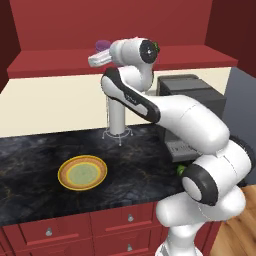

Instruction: Pick the avocado and bread from the counter and place them on the plate. Then pick the jam from the cabinet and place it next to the plate. Lastly close the cabinet door.

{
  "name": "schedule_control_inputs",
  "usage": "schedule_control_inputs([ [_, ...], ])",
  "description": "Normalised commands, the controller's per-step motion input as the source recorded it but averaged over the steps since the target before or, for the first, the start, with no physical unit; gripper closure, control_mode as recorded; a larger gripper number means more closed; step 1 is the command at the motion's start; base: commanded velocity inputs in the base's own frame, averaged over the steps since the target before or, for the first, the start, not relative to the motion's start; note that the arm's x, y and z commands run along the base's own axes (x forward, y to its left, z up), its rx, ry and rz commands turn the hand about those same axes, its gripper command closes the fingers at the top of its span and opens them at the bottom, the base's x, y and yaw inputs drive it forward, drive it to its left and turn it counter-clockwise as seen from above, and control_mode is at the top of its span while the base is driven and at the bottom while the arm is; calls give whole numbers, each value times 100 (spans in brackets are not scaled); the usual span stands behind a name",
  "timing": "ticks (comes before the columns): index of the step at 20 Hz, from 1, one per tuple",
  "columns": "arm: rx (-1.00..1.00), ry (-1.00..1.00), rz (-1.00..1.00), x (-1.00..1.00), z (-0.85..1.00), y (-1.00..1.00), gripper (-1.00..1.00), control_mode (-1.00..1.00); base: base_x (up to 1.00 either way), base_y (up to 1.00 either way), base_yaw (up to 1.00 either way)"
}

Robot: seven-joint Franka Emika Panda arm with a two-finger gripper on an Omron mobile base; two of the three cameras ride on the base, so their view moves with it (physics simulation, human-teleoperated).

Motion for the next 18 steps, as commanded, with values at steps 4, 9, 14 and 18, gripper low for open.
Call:
schedule_control_inputs([
  [4,10,-6,1,-80,2,-32,100,-100,0,0,0],
  [9,7,-2,0,-79,0,-32,100,-100,0,0,0],
  [14,4,0,0,-81,-5,-27,100,-100,0,0,0],
  [18,0,0,0,-51,-33,-15,100,-100,0,0,0],
])
